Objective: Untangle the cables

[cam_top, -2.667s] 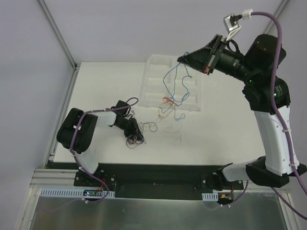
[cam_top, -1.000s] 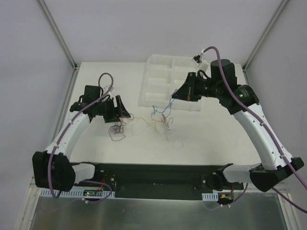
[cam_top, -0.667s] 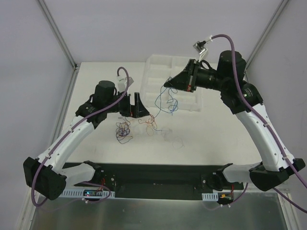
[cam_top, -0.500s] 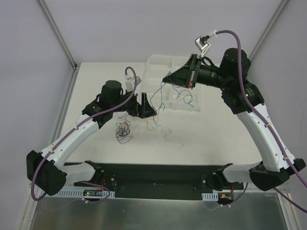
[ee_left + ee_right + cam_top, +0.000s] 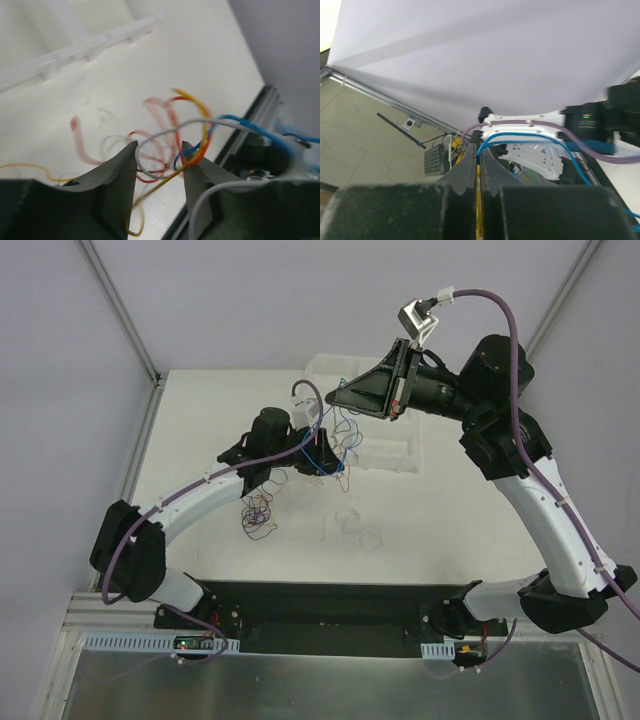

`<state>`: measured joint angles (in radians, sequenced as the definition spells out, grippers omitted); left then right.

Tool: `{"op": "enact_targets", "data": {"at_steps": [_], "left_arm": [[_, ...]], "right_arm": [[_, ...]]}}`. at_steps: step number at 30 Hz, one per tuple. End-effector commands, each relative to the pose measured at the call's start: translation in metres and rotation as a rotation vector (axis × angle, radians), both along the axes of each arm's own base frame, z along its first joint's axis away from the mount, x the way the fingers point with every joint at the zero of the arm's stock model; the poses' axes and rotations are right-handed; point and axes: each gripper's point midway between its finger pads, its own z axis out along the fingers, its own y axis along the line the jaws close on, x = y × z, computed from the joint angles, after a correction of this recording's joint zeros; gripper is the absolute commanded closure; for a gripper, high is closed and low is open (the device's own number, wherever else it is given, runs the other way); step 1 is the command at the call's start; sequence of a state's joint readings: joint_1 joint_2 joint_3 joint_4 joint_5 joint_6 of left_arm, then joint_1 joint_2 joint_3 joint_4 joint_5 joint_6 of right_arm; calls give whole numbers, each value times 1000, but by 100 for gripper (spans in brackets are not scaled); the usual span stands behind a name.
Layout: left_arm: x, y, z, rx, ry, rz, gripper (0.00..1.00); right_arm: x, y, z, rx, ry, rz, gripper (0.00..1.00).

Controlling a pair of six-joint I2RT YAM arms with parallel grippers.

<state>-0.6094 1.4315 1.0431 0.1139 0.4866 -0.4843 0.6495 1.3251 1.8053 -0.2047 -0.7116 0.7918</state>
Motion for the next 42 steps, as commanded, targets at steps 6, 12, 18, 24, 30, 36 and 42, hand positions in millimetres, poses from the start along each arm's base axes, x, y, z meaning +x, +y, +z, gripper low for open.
{"op": "enact_targets", "data": {"at_steps": [6, 12, 18, 24, 30, 36, 42], "left_arm": [[38, 116, -139, 304, 352, 400, 94], [9, 155, -119, 332, 237, 441, 98], [-16, 182, -87, 375, 191, 517, 78], [-42, 204, -68, 420, 265, 617, 48], [-46, 216, -51, 478, 245, 635, 36], [-36, 198, -33, 479, 184, 478, 32], [-45, 163, -40, 407, 272, 298, 35]], "right_arm": [[-48, -1, 91, 199, -113, 111, 100], [-24, 26, 44, 130, -45, 131, 100], [14, 60, -62, -44, 51, 119, 100], [34, 83, -194, -290, 164, 119, 100], [31, 64, -323, -696, 266, 171, 72], [34, -4, -368, -988, 195, 89, 42], [17, -78, -415, -1144, 298, 10, 40]]}}
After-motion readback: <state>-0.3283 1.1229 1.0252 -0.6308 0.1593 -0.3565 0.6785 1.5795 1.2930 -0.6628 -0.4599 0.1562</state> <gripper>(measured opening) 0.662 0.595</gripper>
